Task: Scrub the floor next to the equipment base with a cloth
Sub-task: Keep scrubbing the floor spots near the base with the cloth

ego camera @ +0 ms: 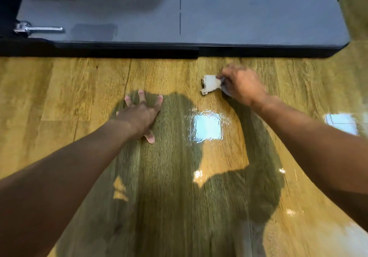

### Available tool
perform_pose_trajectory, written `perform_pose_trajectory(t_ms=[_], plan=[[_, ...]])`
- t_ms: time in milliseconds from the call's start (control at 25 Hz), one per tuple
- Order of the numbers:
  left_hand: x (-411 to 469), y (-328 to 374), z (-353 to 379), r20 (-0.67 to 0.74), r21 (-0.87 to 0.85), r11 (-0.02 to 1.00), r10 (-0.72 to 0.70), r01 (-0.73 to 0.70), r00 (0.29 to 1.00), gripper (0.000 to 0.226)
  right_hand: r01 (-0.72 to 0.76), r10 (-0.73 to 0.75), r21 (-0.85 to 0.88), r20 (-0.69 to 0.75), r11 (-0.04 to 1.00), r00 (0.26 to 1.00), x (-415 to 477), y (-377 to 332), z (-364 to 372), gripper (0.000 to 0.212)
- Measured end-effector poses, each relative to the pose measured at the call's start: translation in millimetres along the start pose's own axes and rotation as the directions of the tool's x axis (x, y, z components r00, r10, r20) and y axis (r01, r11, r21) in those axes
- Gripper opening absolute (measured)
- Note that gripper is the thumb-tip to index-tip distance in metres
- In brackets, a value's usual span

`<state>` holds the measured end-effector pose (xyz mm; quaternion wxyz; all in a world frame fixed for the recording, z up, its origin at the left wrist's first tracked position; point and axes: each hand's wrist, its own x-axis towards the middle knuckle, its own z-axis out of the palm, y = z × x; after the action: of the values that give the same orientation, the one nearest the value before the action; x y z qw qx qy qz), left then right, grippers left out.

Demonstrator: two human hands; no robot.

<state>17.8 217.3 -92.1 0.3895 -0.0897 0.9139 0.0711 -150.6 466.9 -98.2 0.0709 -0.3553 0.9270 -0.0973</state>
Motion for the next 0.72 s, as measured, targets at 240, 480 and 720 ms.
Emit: perform_pose_trajectory(t_ms=[240, 480, 720], plan=[[-5.5, 3.2, -4.2, -0.004, 0.016, 1.000, -0.007, 0.007, 1.000, 0.132, -0.093, 0.094, 0.026, -0.034, 0.995, 0.995, 1.4, 0.5, -11.1, 0.021], [-5.8, 3.6, -4.4, 0.008, 0.012, 1.000, -0.008, 0.008, 1.000, 0.131, 0.063, -0.069, 0.065, 0.109, 0.996, 0.992, -63.2, -11.0, -9.7, 0.021], [-9.2, 0.6, -4.9, -0.007, -0.005, 1.000, 0.000, 0.000, 1.000, 0.128, -0.048, 0.047, 0.112, 0.018, 0.992, 0.999, -107.0, -36.9, 6.5, 0.019]])
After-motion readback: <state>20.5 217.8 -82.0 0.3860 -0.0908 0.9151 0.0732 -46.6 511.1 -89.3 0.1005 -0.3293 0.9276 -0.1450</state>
